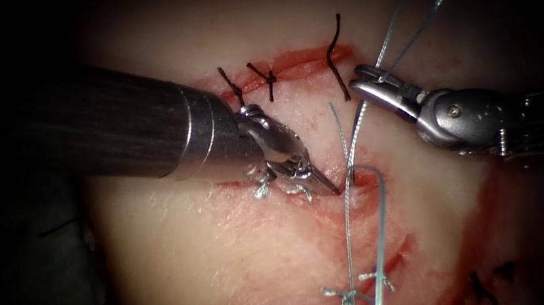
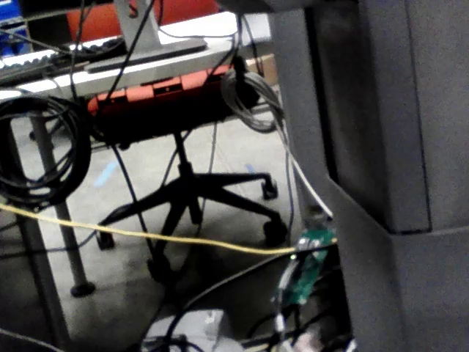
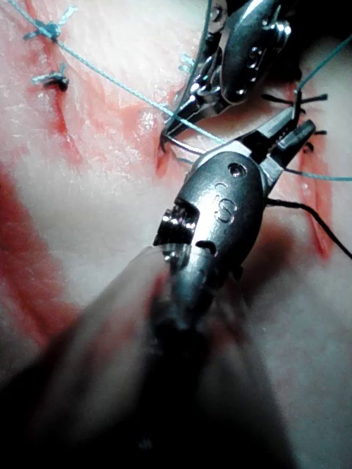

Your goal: Wound Closure

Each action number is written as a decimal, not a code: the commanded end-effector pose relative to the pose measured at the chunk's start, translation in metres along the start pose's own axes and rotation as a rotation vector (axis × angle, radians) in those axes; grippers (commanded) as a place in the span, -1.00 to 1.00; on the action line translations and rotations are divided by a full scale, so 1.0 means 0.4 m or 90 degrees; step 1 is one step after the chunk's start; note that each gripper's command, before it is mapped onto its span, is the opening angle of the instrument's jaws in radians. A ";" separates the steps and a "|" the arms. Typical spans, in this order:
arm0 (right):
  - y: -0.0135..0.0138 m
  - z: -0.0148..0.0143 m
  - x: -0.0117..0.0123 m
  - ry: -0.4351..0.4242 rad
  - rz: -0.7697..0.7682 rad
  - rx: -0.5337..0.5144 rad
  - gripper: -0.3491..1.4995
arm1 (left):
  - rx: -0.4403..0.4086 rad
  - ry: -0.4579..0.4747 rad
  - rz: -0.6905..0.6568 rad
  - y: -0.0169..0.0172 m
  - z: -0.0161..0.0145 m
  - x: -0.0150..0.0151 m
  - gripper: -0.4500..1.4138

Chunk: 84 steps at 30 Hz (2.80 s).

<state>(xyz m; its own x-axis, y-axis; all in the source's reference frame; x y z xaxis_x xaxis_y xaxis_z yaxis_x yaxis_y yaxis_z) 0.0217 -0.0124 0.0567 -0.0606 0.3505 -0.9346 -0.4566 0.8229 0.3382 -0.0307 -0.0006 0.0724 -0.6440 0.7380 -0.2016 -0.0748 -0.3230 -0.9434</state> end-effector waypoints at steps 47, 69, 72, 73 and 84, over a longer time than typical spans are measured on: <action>-0.0055 -0.0023 -0.0080 -0.132 0.403 -0.080 -1.00 | 0.012 0.033 0.094 0.0016 -0.0039 0.0040 0.10; -0.0046 -0.0042 -0.0079 -0.158 0.508 -0.104 -1.00 | 0.088 0.054 0.627 0.0188 -0.0112 0.0000 -0.64; -0.0048 -0.0041 -0.0078 -0.158 0.516 -0.105 -1.00 | 0.082 0.043 0.634 0.0195 -0.0073 -0.0021 -0.98; -0.0049 -0.0041 -0.0078 -0.158 0.516 -0.105 -1.00 | 0.083 0.039 0.635 0.0191 -0.0062 -0.0024 -0.96; -0.0069 -0.0035 -0.0075 -0.152 0.531 -0.106 -1.00 | 0.119 0.034 0.638 0.0120 -0.0007 -0.0014 -0.55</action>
<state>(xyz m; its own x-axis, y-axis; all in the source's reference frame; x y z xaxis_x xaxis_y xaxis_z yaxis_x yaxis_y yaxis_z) 0.0210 -0.0163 0.0582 -0.2549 0.9069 -0.3354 -0.4707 0.1866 0.8623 -0.0301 -0.0023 0.0677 -0.4418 0.0979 -0.8917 0.3581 -0.8921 -0.2754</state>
